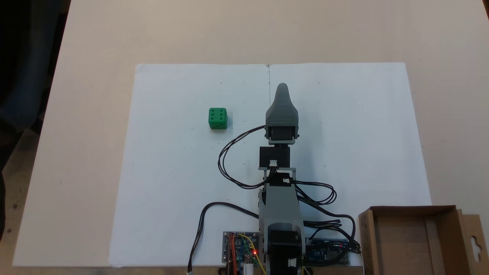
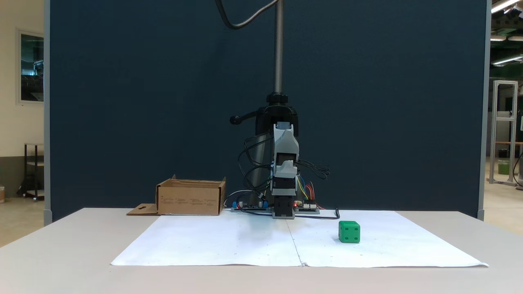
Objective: Grasp a green dice and put it in the bin.
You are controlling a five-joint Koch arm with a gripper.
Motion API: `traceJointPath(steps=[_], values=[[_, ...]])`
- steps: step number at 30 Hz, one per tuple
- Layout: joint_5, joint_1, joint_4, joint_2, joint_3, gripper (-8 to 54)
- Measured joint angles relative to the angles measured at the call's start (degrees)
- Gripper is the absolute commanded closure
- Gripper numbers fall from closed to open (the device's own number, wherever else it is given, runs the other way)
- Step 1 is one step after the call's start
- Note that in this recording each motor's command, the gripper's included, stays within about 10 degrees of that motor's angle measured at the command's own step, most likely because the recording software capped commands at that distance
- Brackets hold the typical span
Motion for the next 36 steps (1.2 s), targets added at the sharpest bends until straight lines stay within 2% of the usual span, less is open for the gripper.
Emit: traceJointPath(steps=[8, 36], values=[[0.35, -3.69, 29.18, 0.00, -0.09, 2.5], [0.35, -2.46, 29.00, 0.00, 0.00, 2.5]])
